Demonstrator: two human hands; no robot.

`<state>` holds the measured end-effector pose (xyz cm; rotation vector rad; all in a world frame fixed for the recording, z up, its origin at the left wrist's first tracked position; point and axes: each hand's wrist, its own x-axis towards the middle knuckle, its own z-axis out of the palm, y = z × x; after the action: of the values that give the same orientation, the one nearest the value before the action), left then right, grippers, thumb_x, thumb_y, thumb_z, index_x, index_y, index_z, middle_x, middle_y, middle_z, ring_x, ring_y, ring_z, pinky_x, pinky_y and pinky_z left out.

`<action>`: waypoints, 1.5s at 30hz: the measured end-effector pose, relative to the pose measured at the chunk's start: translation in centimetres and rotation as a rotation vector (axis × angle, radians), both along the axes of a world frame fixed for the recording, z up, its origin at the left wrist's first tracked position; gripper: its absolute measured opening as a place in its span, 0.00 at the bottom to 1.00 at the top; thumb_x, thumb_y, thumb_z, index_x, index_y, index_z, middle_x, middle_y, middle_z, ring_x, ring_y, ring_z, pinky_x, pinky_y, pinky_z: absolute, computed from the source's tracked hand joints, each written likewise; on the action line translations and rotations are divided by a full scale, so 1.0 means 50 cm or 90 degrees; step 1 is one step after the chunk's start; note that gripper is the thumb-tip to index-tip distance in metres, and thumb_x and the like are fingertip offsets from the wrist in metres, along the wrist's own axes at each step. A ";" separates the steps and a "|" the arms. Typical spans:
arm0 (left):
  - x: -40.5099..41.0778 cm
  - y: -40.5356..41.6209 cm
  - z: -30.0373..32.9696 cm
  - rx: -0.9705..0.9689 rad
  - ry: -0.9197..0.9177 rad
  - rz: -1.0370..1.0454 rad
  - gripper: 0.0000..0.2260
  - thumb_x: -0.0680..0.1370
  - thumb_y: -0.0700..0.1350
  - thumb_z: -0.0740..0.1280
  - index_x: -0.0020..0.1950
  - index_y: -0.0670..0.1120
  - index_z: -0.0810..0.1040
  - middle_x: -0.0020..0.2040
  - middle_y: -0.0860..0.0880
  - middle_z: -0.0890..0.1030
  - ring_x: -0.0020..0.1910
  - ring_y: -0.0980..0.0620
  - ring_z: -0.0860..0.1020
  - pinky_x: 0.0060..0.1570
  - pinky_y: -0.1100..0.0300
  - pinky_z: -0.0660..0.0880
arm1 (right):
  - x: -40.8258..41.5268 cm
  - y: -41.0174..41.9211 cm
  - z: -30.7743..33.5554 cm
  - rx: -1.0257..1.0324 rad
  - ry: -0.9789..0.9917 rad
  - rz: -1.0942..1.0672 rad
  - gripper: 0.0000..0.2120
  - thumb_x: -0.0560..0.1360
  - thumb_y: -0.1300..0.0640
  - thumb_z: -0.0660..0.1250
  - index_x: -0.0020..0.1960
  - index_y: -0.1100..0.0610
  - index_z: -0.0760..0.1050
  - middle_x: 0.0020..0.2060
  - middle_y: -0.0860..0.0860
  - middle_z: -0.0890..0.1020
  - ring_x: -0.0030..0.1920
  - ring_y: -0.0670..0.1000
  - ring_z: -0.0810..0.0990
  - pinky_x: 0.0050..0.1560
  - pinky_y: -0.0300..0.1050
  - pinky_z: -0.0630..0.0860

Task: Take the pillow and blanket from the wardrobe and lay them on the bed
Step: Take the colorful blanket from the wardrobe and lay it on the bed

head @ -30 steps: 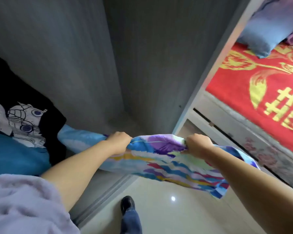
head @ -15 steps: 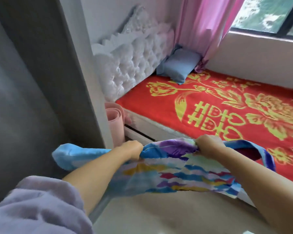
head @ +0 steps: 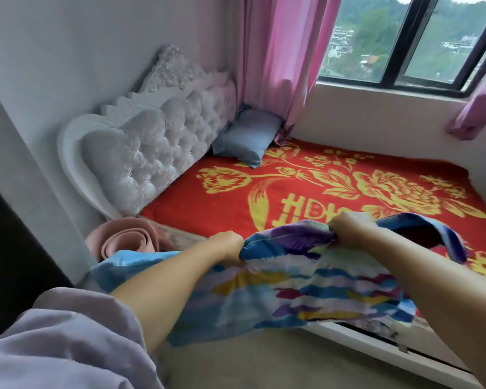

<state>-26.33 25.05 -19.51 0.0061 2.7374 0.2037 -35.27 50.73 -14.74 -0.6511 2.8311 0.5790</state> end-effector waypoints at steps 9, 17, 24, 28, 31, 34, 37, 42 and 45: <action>-0.260 -0.111 0.015 0.017 0.030 0.021 0.16 0.72 0.53 0.70 0.54 0.44 0.78 0.53 0.43 0.81 0.51 0.40 0.80 0.42 0.56 0.71 | -0.248 -0.106 0.003 -0.025 0.010 -0.030 0.12 0.74 0.46 0.62 0.51 0.50 0.78 0.50 0.50 0.82 0.50 0.54 0.81 0.40 0.44 0.70; -0.508 -0.184 0.009 0.059 0.028 0.046 0.17 0.71 0.54 0.70 0.53 0.44 0.77 0.52 0.43 0.81 0.50 0.40 0.80 0.42 0.55 0.72 | -0.511 -0.193 0.034 0.021 0.028 0.011 0.13 0.76 0.46 0.61 0.55 0.51 0.77 0.53 0.51 0.81 0.53 0.55 0.80 0.41 0.45 0.70; -0.750 -0.257 -0.043 0.113 0.001 0.117 0.16 0.71 0.53 0.72 0.51 0.43 0.79 0.50 0.42 0.82 0.48 0.41 0.80 0.41 0.56 0.71 | -0.813 -0.301 0.005 0.045 -0.028 0.048 0.18 0.72 0.41 0.66 0.55 0.51 0.78 0.52 0.50 0.82 0.53 0.54 0.80 0.41 0.43 0.71; -0.859 -0.323 -0.090 0.111 -0.005 0.167 0.12 0.73 0.50 0.70 0.50 0.43 0.78 0.50 0.42 0.82 0.48 0.41 0.80 0.39 0.56 0.70 | -0.960 -0.387 -0.027 0.043 -0.060 0.078 0.17 0.72 0.42 0.66 0.55 0.52 0.78 0.51 0.50 0.82 0.50 0.54 0.80 0.41 0.44 0.71; -0.913 -0.375 -0.132 0.097 -0.025 0.197 0.12 0.74 0.49 0.69 0.51 0.43 0.79 0.50 0.42 0.83 0.49 0.40 0.80 0.40 0.55 0.71 | -1.034 -0.455 -0.067 0.074 -0.078 0.119 0.17 0.72 0.43 0.67 0.55 0.52 0.78 0.51 0.51 0.81 0.51 0.55 0.80 0.40 0.45 0.70; -0.979 -0.442 -0.163 0.098 -0.014 0.210 0.12 0.74 0.49 0.69 0.52 0.43 0.79 0.51 0.41 0.83 0.51 0.39 0.80 0.43 0.53 0.75 | -1.107 -0.526 -0.092 0.087 -0.091 0.119 0.17 0.72 0.43 0.67 0.55 0.53 0.78 0.46 0.51 0.80 0.47 0.55 0.79 0.39 0.45 0.70; -1.056 -0.520 -0.192 0.095 -0.005 0.212 0.11 0.74 0.49 0.68 0.53 0.44 0.79 0.53 0.41 0.82 0.52 0.39 0.80 0.46 0.52 0.76 | -1.182 -0.606 -0.115 0.085 -0.077 0.122 0.15 0.73 0.45 0.65 0.54 0.52 0.78 0.39 0.48 0.75 0.43 0.54 0.77 0.39 0.45 0.69; -1.189 -0.678 -0.262 0.119 -0.017 0.200 0.18 0.72 0.56 0.69 0.52 0.43 0.80 0.52 0.39 0.82 0.53 0.37 0.79 0.48 0.50 0.76 | -1.306 -0.745 -0.194 0.028 0.063 0.136 0.11 0.76 0.52 0.62 0.56 0.50 0.78 0.54 0.50 0.79 0.58 0.55 0.75 0.59 0.52 0.66; -1.249 -0.778 -0.327 0.119 -0.023 0.205 0.16 0.74 0.55 0.67 0.53 0.43 0.80 0.53 0.38 0.82 0.53 0.37 0.79 0.49 0.49 0.76 | -1.367 -0.842 -0.260 -0.083 0.084 0.059 0.12 0.74 0.61 0.61 0.53 0.54 0.80 0.53 0.52 0.79 0.59 0.56 0.72 0.63 0.55 0.62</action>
<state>-88.75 -13.84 -35.88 -0.3834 2.6580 0.5412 -103.63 8.65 -27.74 -0.7984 2.9955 0.4705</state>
